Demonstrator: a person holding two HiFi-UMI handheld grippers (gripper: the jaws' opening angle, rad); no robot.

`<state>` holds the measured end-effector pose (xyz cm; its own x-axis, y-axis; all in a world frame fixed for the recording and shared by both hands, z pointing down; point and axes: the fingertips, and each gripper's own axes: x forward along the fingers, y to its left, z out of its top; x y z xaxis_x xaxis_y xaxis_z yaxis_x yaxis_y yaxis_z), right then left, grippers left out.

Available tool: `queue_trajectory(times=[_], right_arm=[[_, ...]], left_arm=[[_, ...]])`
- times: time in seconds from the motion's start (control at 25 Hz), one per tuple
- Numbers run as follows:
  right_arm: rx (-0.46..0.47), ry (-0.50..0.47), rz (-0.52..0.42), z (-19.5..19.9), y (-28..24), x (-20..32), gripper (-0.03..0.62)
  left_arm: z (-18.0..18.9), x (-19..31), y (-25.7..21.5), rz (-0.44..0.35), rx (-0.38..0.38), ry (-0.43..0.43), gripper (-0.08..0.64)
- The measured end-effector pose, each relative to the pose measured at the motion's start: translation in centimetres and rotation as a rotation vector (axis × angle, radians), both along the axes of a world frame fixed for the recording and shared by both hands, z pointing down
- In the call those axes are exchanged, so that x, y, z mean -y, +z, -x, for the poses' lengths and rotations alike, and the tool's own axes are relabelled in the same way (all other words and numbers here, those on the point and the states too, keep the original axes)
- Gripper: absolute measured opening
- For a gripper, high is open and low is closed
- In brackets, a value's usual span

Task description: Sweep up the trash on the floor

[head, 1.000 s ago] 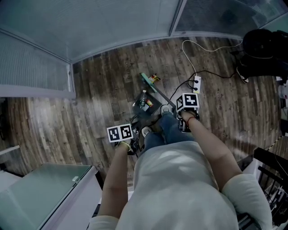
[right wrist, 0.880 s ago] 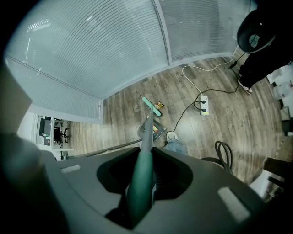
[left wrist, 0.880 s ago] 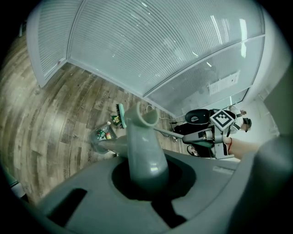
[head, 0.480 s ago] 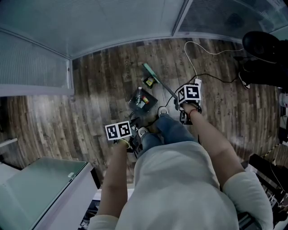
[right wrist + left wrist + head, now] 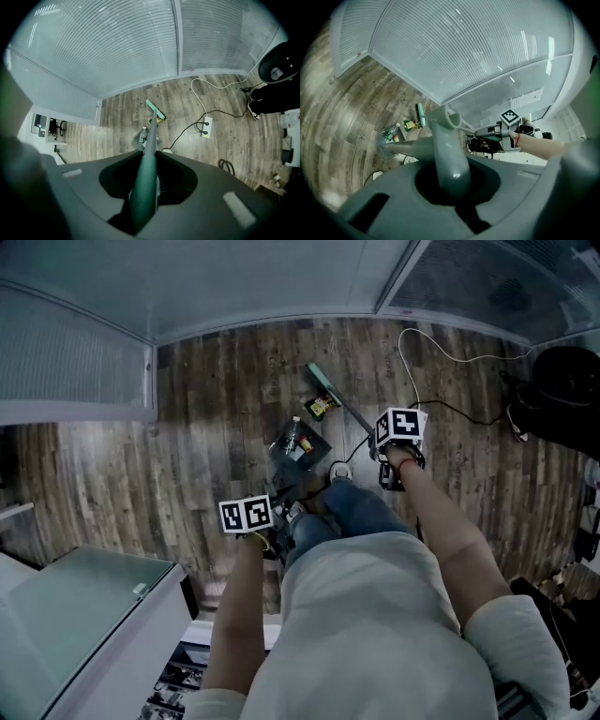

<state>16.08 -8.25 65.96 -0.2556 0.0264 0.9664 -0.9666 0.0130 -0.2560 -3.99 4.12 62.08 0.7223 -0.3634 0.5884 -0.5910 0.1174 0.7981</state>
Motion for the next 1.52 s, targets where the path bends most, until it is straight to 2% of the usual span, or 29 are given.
queue_trajectory(times=[0.24, 0.44, 0.76, 1.08, 1.52], right_arm=[[-0.050, -0.069, -0.008, -0.2, 1.0, 1.7, 0.095], [-0.083, -0.097, -0.002, -1.1, 1.9, 3.2, 0.095], [-0.124, -0.163, 0.033, -1.3, 3.1, 3.7, 0.095], [-0.143, -0.286, 0.062, -1.0, 3.8, 2.4, 0.095], [-0.137, -0.350, 0.086, -0.9, 3.2, -0.7, 0.095]], left_arm=[[-0.4, -0.1, -0.2, 0.018, -0.050, -0.019, 0.008], [-1.1, 0.3, -0.2, 0.030, -0.063, -0.022, 0.008], [-1.1, 0.7, -0.1, 0.031, -0.045, -0.028, 0.009], [-1.1, 1.2, 0.3, 0.035, -0.027, -0.040, 0.031], [-0.9, 1.1, 0.5, 0.032, 0.009, -0.038, 0.031]])
